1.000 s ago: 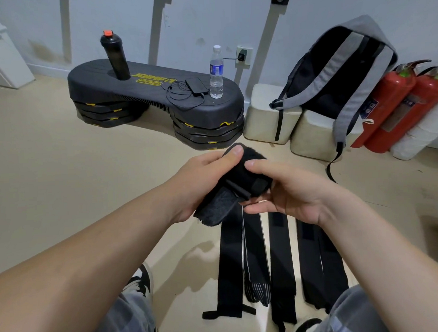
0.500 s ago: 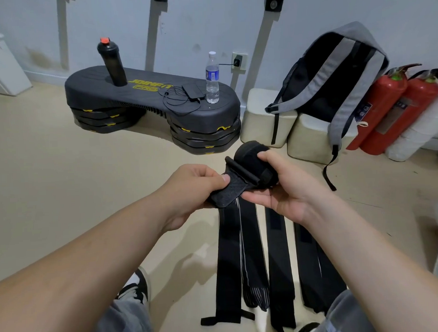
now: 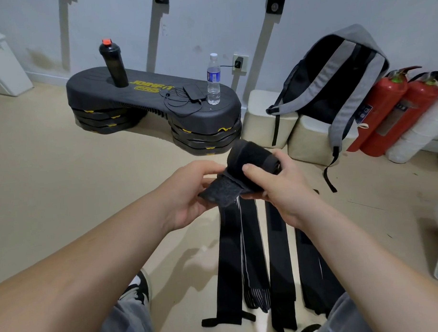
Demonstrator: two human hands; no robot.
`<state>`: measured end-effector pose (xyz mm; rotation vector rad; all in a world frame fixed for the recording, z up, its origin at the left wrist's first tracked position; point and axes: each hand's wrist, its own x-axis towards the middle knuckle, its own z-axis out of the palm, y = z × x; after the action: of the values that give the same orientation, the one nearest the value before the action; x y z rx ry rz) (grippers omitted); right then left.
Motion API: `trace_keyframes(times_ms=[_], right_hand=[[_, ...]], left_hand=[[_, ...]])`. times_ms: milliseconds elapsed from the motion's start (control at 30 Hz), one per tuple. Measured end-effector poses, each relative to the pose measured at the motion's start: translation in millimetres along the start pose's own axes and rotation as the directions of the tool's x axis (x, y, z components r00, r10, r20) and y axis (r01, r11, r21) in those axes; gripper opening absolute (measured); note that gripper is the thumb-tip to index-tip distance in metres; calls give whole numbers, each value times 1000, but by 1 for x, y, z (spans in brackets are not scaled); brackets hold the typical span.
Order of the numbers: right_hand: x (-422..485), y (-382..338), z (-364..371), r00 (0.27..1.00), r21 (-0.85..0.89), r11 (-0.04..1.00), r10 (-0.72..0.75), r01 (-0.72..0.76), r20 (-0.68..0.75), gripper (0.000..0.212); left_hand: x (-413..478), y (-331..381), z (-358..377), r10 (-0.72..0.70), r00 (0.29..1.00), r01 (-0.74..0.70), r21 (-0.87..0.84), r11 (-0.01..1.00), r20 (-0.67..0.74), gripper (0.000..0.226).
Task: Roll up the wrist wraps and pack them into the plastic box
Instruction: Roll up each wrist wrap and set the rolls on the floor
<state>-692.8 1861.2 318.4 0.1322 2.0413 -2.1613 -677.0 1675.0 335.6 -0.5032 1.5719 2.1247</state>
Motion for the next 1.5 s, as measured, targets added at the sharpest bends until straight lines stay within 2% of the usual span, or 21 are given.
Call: trace_keyframes(times_ms=[100,267,400,467,533,633,700,733,867,967,1100,1200,1267,1400,1500], right_hand=[[-5,3,2,990,-113,985,-127,133,61,43],[-4,7,4,981,-172,967,-181,190,64,53],[-10,14,13,956,-448,845,-259,293,137,57],[-17,13,17,955,-530,795,-245,297,167,56],[-18,10,16,964,-493,830,-204,262,171,57],[-16,1,12,989,-209,975,-50,79,140,66],[-12,-3,9,989,-45,998,49,-43,137,63],[-11,-5,7,986,-18,998,70,-68,149,56],[-7,-12,-6,953,-46,987,160,-153,256,42],[-5,-15,-16,906,-140,961,272,-238,324,48],[-5,-11,-18,930,-144,972,223,-188,293,47],[-3,-5,-16,972,-221,974,94,-46,215,37],[-2,-1,-16,981,-278,960,38,16,189,40],[-4,-3,-14,986,-274,961,15,32,168,46],[-5,-4,-15,988,-335,939,-28,78,150,53]], left_hand=[[2,1,-1,13,1000,-13,10,1000,5,38],[-2,0,9,41,995,-48,77,996,86,56],[-2,-3,12,20,1000,-24,180,983,24,77],[-1,-4,10,9,1000,-10,210,978,3,73],[0,-4,8,7,1000,-7,191,982,1,62],[3,-1,5,45,998,-49,111,993,35,44],[4,0,5,94,994,-100,121,988,56,36],[4,-1,5,118,991,-126,138,982,66,32],[4,-5,10,179,983,-182,207,961,36,32],[7,-10,9,180,984,-177,253,951,12,38],[7,-11,8,121,993,-121,219,968,13,45],[8,-14,9,59,998,-60,119,991,8,44],[8,-15,10,19,999,-21,84,996,26,41],[5,-8,7,-25,998,19,106,994,60,43],[0,-3,9,-70,993,60,102,993,97,48]])
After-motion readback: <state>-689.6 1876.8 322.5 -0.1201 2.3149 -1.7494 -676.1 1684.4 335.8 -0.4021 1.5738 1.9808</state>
